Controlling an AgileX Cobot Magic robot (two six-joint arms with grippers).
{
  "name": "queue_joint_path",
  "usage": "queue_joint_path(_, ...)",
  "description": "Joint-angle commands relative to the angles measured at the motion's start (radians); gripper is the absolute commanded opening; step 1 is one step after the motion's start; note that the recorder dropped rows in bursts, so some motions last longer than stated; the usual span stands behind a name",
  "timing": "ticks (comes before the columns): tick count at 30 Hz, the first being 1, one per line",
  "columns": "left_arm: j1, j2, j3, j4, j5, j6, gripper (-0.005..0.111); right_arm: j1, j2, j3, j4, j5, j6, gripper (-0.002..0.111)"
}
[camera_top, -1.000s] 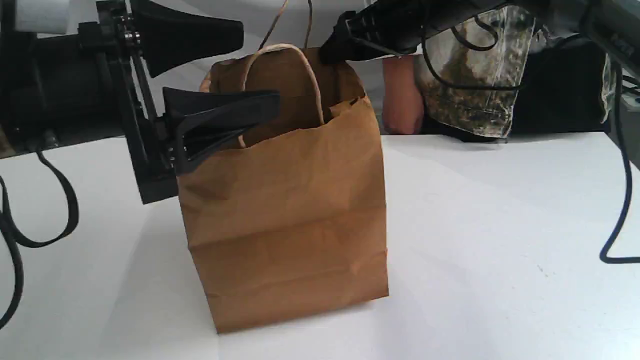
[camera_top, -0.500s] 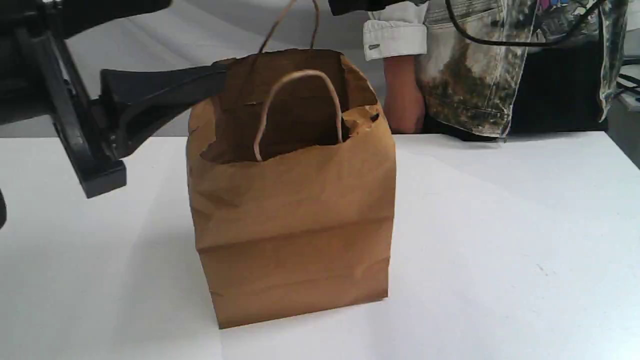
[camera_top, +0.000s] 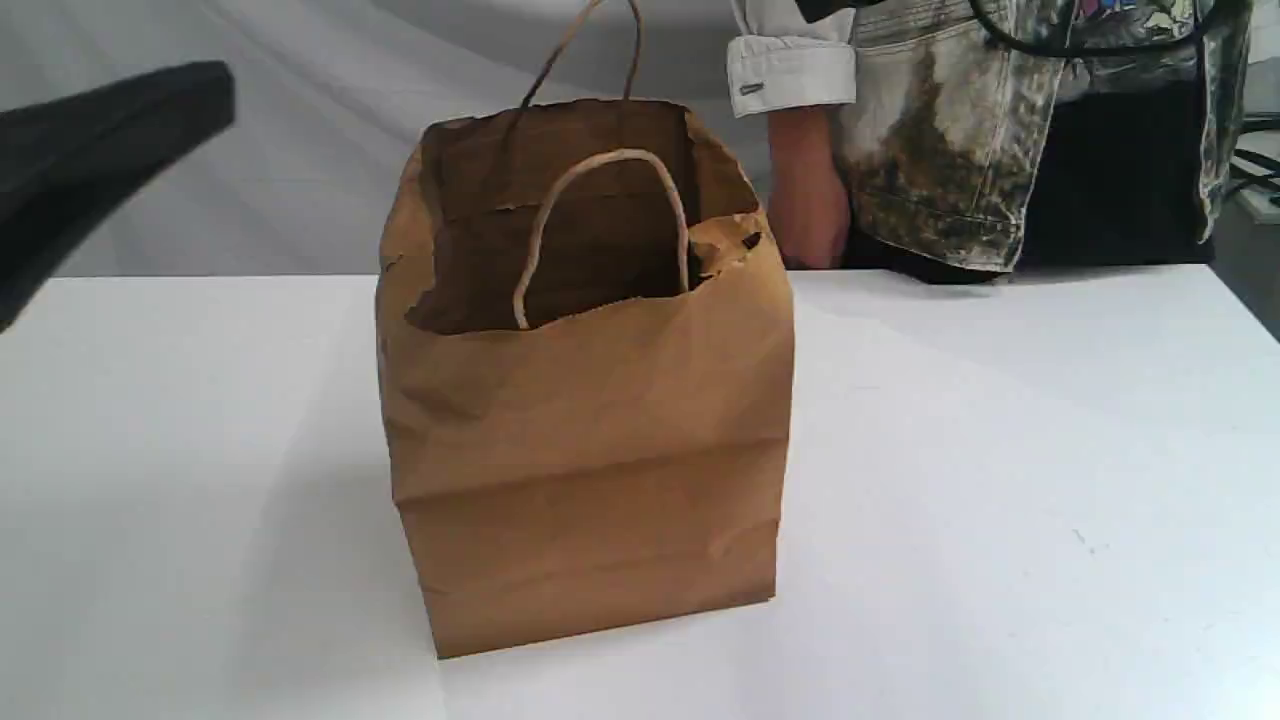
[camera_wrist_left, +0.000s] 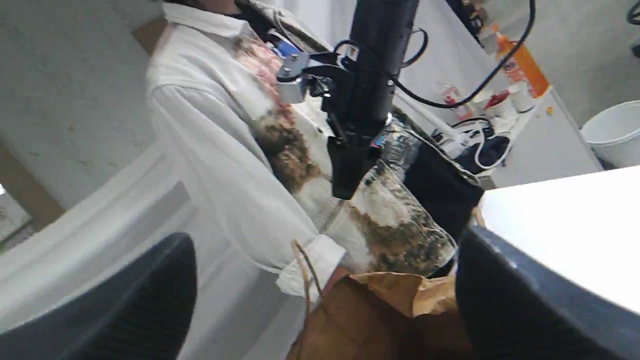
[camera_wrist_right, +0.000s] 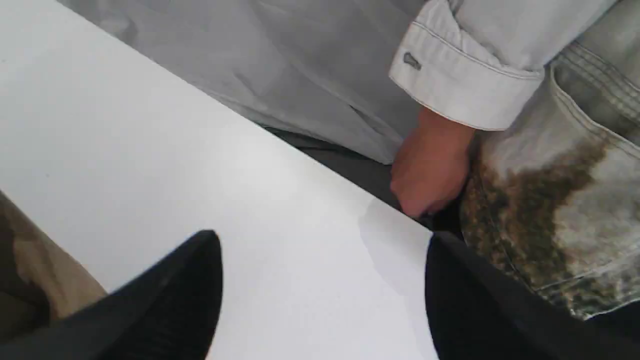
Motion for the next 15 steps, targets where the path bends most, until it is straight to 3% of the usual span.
queue_joint_path(1,0.003,-0.069,0.019,-0.021,0.032,-0.013,0.072,-0.039,-0.032,0.002,-0.025,0.005,0.034,0.056)
queue_joint_path(15,0.003,-0.117,0.028,-0.023,0.169,-0.029,0.072,-0.274,-0.227,0.002,0.051,0.109,0.102,0.049)
